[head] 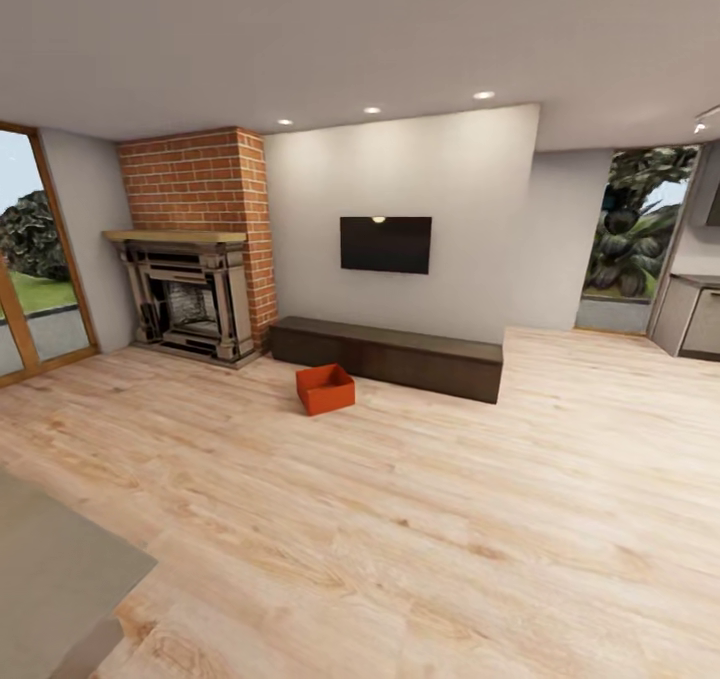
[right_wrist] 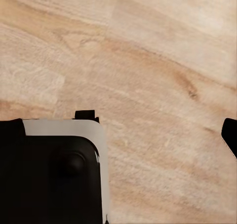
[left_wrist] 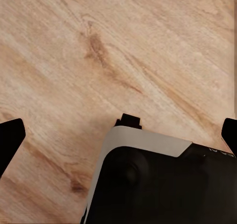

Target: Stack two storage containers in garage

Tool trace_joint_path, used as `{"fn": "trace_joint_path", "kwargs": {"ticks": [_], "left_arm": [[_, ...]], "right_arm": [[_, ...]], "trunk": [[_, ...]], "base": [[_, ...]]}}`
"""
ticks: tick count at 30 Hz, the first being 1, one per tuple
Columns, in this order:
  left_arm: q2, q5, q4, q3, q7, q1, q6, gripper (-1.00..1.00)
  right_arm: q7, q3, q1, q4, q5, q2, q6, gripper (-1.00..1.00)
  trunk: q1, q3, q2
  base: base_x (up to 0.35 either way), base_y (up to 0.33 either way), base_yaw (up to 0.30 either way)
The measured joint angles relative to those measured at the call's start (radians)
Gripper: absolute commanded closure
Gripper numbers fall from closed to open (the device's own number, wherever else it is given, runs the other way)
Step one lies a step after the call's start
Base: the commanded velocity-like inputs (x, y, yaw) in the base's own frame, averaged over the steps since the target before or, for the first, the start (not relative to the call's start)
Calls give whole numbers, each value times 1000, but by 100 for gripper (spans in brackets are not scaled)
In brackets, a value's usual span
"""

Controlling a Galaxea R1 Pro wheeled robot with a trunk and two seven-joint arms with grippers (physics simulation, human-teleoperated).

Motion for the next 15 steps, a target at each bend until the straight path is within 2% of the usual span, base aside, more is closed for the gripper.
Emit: {"fn": "trace_joint_path", "kwargs": {"ticks": [15], "left_arm": [[0,0,0,0,0,0,0,-100]], "right_arm": [[0,-1,-1,0,-1,0,1,-100]], "trunk": [[0,0,0]], "base": [[322,0,0]]}}
